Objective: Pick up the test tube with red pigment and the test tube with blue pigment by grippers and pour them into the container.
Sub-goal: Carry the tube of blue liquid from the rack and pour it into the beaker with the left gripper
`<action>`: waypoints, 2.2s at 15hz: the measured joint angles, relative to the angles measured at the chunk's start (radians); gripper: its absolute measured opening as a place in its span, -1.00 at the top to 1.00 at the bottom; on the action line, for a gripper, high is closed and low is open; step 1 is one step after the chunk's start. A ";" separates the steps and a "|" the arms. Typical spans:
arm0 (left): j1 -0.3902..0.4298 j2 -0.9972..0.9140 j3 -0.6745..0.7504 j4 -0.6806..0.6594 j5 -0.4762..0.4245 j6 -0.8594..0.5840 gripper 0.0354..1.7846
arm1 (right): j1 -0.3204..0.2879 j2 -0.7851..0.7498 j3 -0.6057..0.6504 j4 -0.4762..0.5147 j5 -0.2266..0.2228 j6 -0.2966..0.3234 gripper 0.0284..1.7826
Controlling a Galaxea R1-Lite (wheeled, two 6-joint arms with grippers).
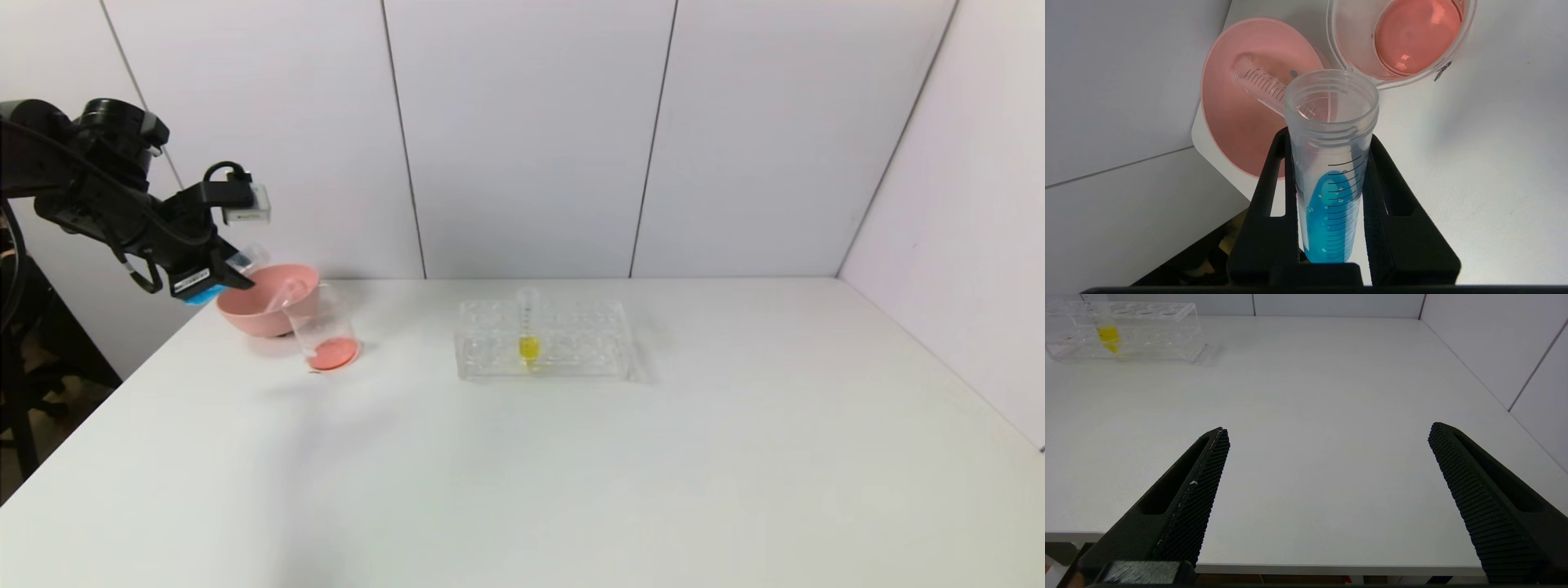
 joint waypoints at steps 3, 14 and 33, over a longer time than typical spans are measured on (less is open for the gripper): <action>-0.001 0.003 -0.006 0.010 0.004 0.000 0.52 | 0.000 0.000 0.000 0.000 0.000 0.000 -0.99; -0.009 0.005 -0.009 0.010 0.046 0.008 0.52 | 0.000 0.000 0.000 0.000 0.000 0.000 -0.99; -0.057 0.040 -0.009 -0.013 0.165 0.034 0.52 | 0.000 0.000 0.000 0.000 0.000 0.000 -0.99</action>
